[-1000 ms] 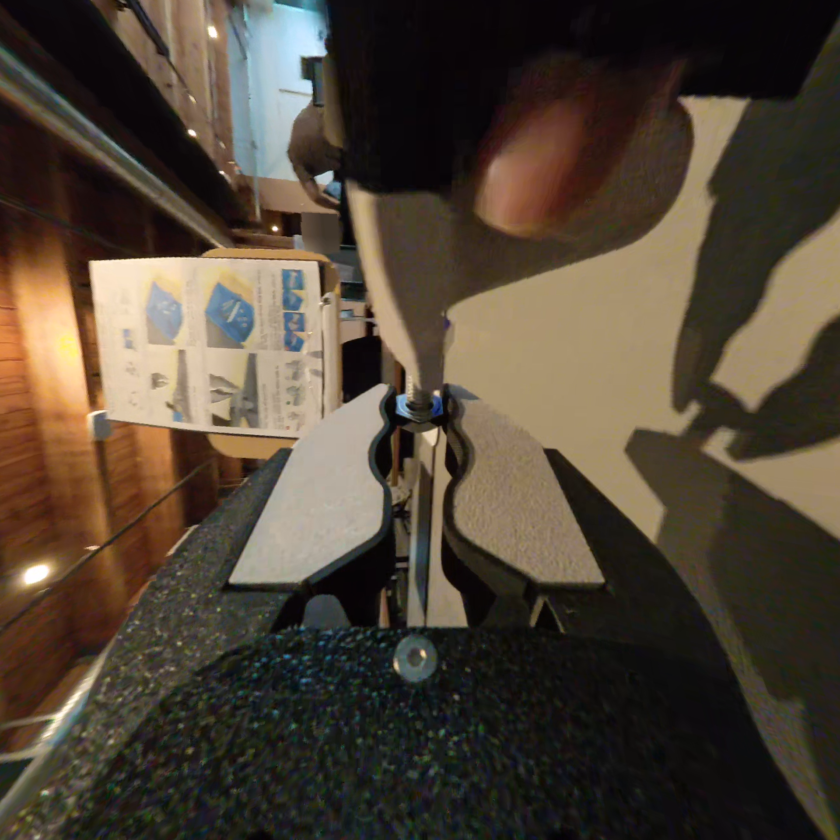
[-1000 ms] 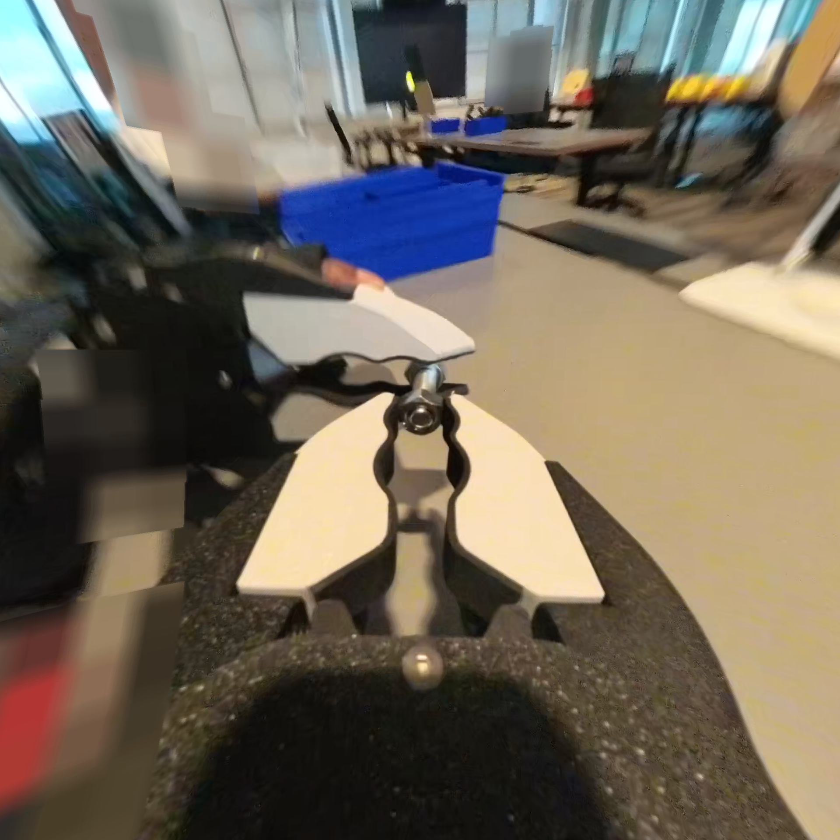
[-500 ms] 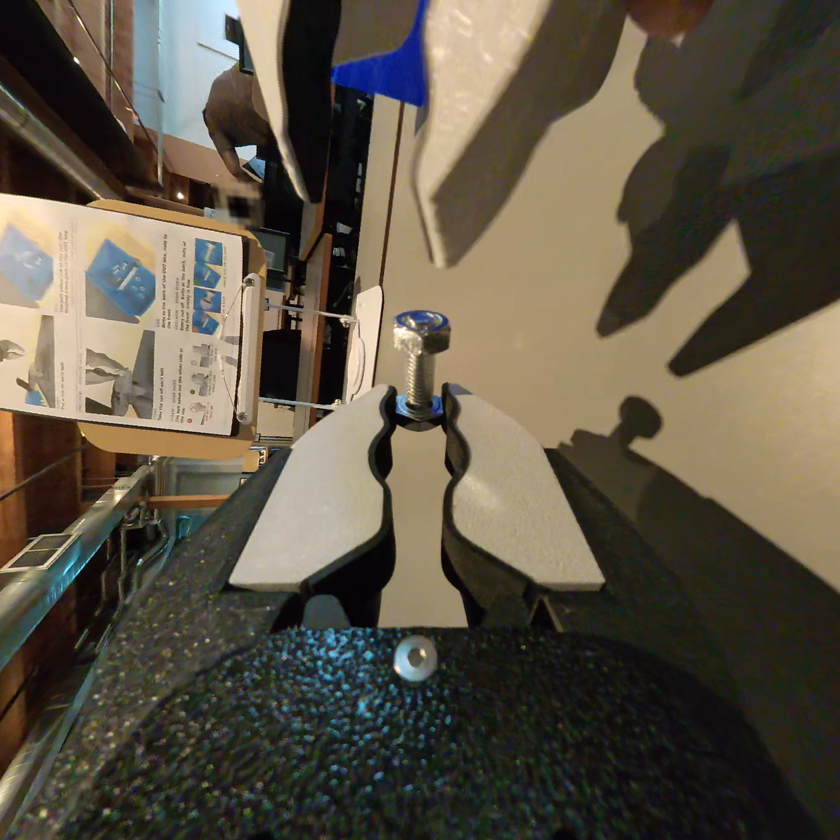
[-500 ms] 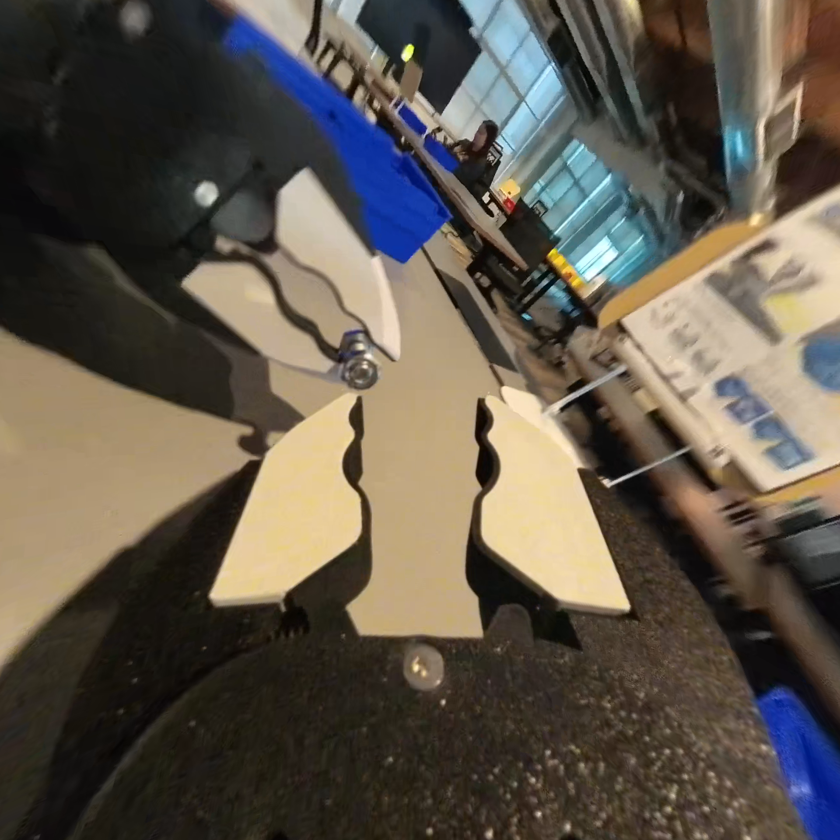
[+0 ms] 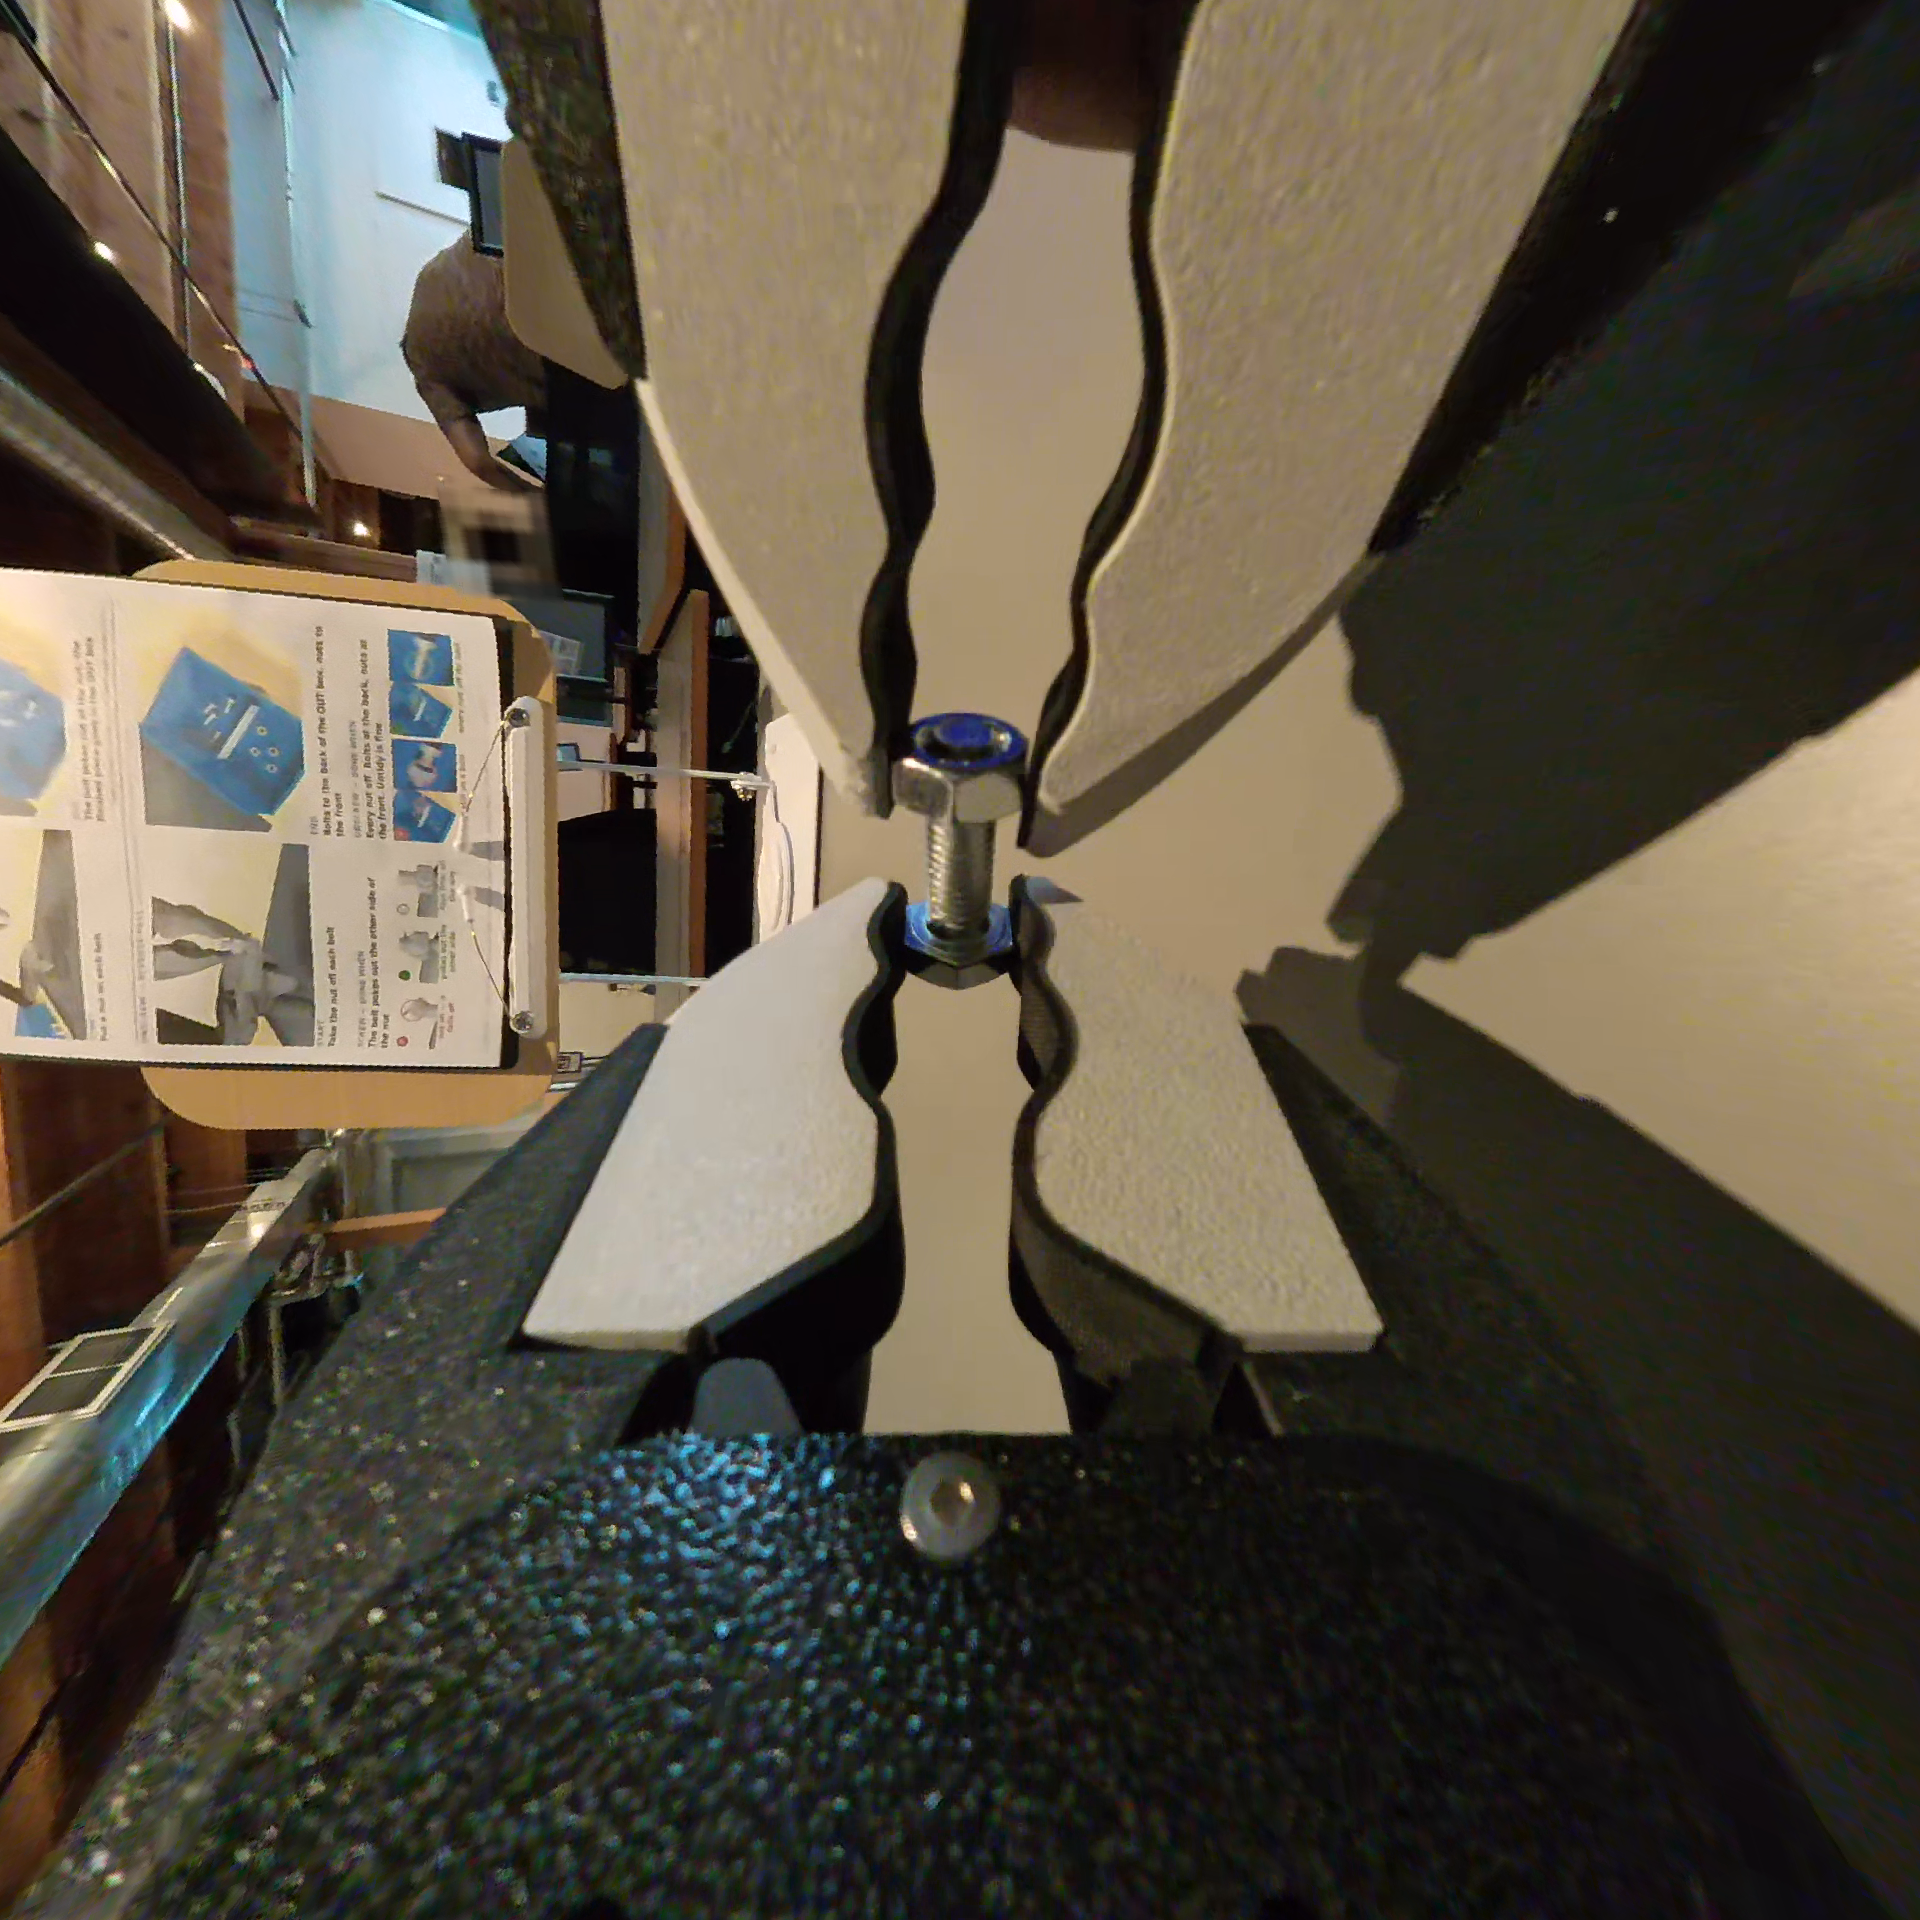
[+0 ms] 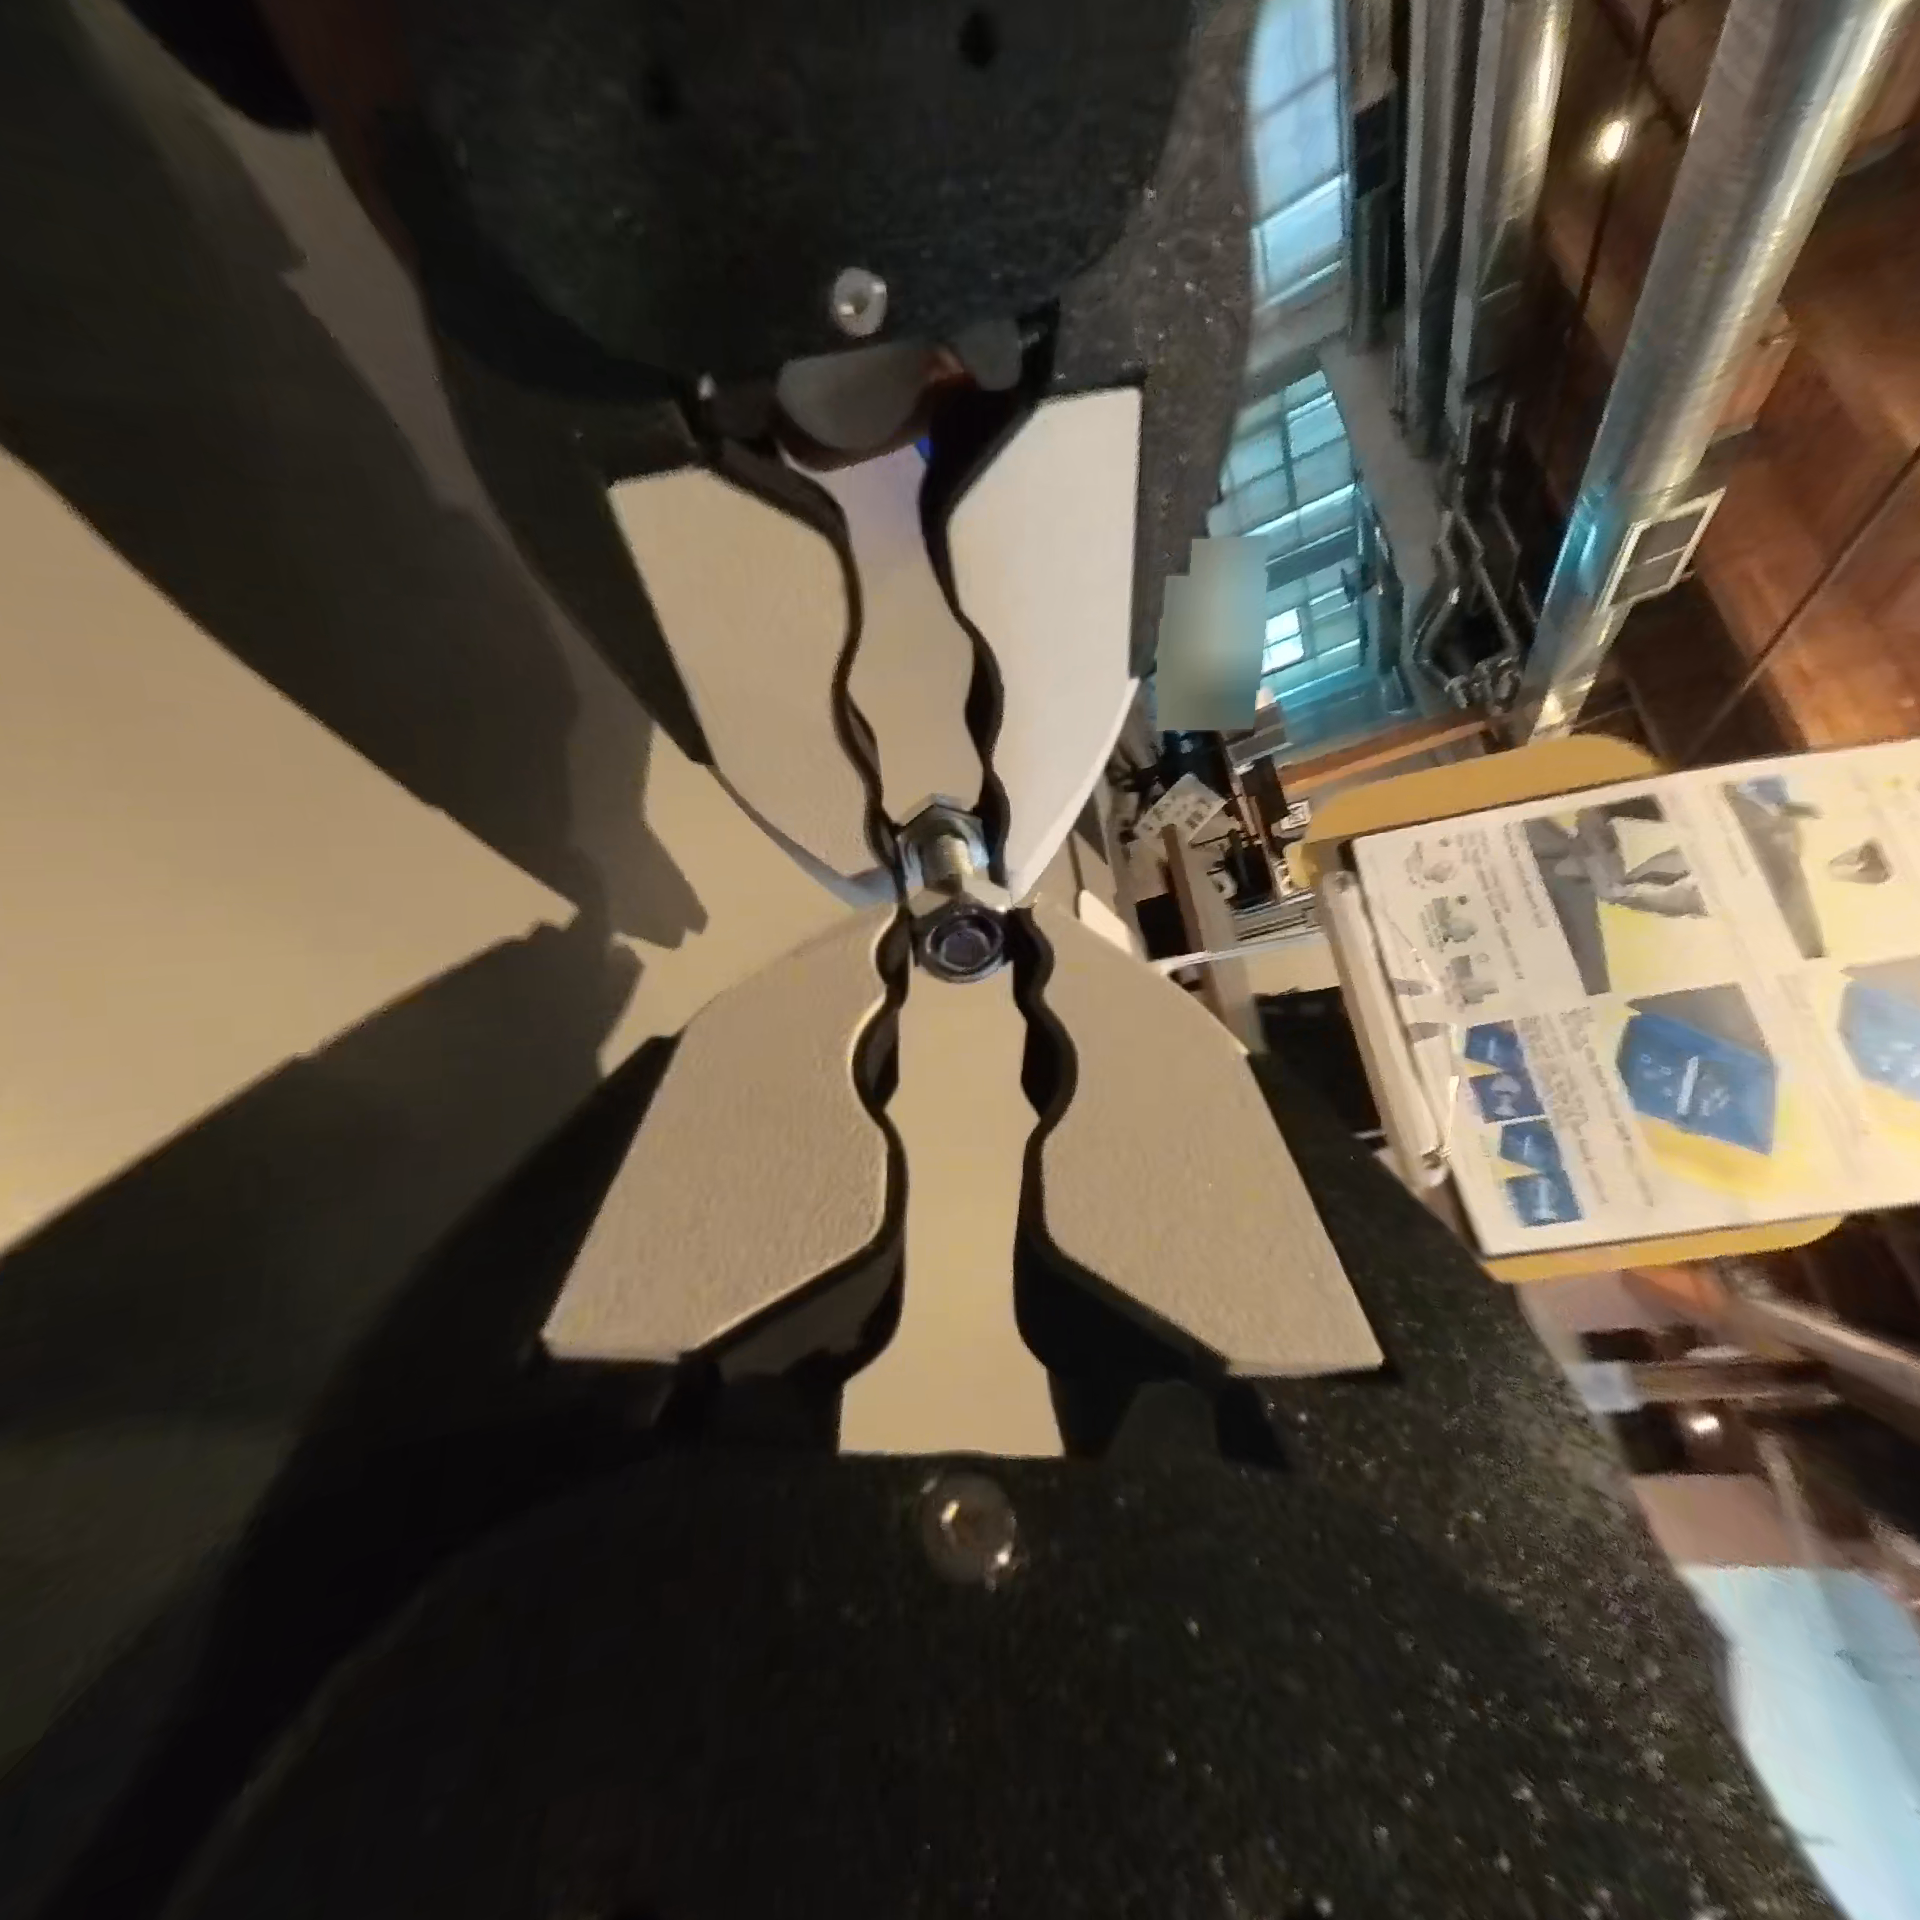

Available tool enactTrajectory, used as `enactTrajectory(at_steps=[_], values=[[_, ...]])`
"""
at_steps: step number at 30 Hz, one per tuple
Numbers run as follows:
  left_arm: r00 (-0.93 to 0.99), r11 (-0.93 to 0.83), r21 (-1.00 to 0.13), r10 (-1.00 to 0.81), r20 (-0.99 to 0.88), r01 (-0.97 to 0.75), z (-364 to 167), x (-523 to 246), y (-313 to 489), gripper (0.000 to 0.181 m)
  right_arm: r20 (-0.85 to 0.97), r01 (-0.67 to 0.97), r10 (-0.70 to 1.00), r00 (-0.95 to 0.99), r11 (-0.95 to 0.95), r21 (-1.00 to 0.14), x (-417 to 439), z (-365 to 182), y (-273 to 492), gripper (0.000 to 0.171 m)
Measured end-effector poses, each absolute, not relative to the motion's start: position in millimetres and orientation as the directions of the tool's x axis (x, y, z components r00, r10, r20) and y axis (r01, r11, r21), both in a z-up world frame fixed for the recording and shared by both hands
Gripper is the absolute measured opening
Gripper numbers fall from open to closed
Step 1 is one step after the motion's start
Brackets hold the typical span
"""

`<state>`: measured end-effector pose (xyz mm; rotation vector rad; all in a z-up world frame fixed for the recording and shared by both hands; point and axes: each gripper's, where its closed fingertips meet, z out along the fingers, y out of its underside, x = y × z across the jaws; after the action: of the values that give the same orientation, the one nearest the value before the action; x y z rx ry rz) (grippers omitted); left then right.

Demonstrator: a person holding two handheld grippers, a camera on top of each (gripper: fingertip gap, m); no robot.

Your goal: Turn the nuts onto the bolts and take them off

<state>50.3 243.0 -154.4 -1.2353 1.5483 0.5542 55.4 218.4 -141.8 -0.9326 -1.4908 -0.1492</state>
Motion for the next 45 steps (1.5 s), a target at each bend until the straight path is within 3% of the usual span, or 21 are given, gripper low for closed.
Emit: enactTrajectory(at_steps=[4,7,10,12,14,17,22,27,31,34,38,42,45], values=[[0.050,0.340,-0.183,-0.363,-0.931,-0.922,-151,45,248,0.019,0.678,0.562,0.677,0.286,0.455,-0.691,53,-144,222,0.019],[0.049,0.321,-0.154,-0.311,-0.949,-0.935,-145,42,251,0.018,0.310,0.402,0.853,0.420,0.131,-0.906,49,-142,222,0.018],[0.092,0.303,-0.209,-0.359,-0.929,-0.930,-148,41,253,0.018,-0.055,0.207,0.893,0.447,-0.163,-0.965,47,-142,223,0.018],[0.119,0.288,-0.243,-0.388,-0.914,-0.926,-150,40,254,0.018,-0.144,0.147,0.905,0.401,-0.218,-0.965,46,-141,222,0.023],[0.143,0.275,-0.274,-0.416,-0.898,-0.921,-152,39,255,0.018,-0.084,0.139,0.922,0.378,-0.146,-0.979,48,-135,223,0.041],[0.174,0.266,-0.322,-0.459,-0.871,-0.909,-154,39,255,0.019,0.198,0.251,0.888,0.415,0.097,-0.963,55,-128,226,0.056],[0.182,0.274,-0.352,-0.496,-0.849,-0.895,-155,42,252,0.019,0.671,0.524,0.658,0.343,0.459,-0.718,58,-129,223,0.047],[0.177,0.290,-0.393,-0.562,-0.808,-0.873,-161,48,246,0.019,0.832,0.635,0.508,0.222,0.573,-0.519,50,-137,216,0.039],[0.163,0.315,-0.400,-0.574,-0.803,-0.861,-163,52,243,0.019,0.864,0.682,0.464,0.194,0.570,-0.459,51,-141,218,0.027],[0.158,0.331,-0.381,-0.540,-0.827,-0.863,-159,52,243,0.019,0.831,0.668,0.498,0.248,0.533,-0.519,52,-136,219,0.020],[0.137,0.339,-0.317,-0.461,-0.877,-0.886,-153,49,245,0.019,0.646,0.595,0.661,0.381,0.360,-0.719,52,-133,220,0.019],[0.089,0.335,-0.229,-0.386,-0.918,-0.914,-151,46,246,0.018,0.221,0.385,0.851,0.476,0.025,-0.923,51,-134,219,0.018],[0.112,0.333,-0.264,-0.411,-0.905,-0.905,-151,47,246,0.018,-0.165,0.164,0.900,0.404,-0.248,-0.955,50,-129,216,0.017]])
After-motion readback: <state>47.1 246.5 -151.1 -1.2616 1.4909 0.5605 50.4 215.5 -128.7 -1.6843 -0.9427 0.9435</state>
